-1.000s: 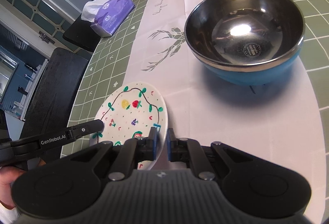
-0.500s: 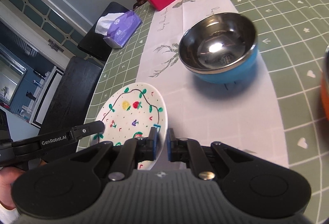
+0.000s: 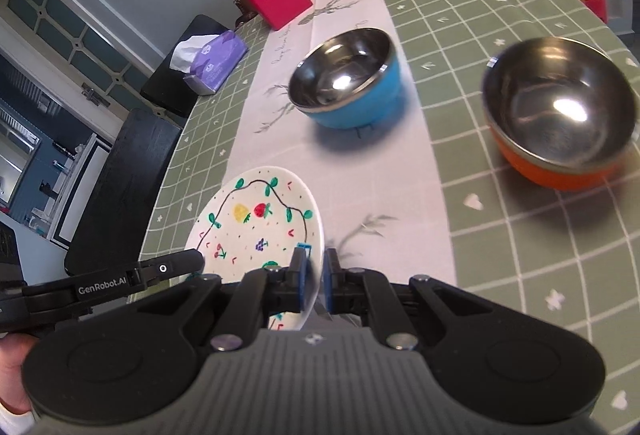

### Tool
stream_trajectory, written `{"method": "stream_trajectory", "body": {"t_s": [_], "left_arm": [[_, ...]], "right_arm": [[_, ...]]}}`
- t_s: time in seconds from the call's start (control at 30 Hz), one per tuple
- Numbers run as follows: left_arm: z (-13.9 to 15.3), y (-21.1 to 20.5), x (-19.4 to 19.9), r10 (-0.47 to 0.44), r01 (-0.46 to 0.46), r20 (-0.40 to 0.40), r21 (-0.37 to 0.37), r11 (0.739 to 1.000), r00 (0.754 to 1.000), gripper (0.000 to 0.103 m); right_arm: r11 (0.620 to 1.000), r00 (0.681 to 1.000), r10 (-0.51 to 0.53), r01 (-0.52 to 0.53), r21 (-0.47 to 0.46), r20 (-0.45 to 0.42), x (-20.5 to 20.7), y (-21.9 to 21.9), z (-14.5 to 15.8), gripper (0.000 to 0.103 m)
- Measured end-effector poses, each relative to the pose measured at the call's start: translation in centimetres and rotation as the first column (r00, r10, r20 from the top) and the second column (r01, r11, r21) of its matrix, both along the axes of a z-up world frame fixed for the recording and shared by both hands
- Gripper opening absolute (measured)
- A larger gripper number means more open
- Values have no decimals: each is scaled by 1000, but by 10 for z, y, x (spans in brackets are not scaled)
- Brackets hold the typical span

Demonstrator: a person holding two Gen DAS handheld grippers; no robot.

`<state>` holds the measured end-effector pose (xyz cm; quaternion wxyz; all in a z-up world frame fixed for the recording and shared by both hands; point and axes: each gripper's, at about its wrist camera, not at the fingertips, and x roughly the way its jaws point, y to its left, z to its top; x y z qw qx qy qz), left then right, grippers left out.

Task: Organize plates and bowls
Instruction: 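Lift the 'Fruity' plate with both grippers and carry it toward the orange bowl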

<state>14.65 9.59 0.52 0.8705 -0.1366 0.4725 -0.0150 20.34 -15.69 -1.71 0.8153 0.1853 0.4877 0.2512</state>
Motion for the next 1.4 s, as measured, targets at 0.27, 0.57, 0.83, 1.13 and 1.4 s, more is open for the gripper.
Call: {"method": "stream_trajectory", "body": {"t_s": [0.27,0.57,0.83,1.13,1.4], "left_arm": [[-9,-39,-29,-60,58,-41,-62,996,997,20],[-28,-76,-49,-124,114,-89,-109,987,988,20],[-42,-92,-52,-137,125,-99,-120,985,986,20],[-47,-98,-52,-144,136,-84,-88,987,986,20],[-46,-105,-57,-172,171,-55,-23,985,984,20]], "right_arm": [[999,999,-44,44,-17,-17,-33,-47,-9,7],[995,996,-90,90,-51,-10,-68,-91,-23,7],[989,992,-125,122,-82,-28,-74,-104,-38,8],[986,991,-126,121,-111,-37,-71,-104,-46,8],[982,995,-103,104,-159,12,-74,-96,-42,8]]}}
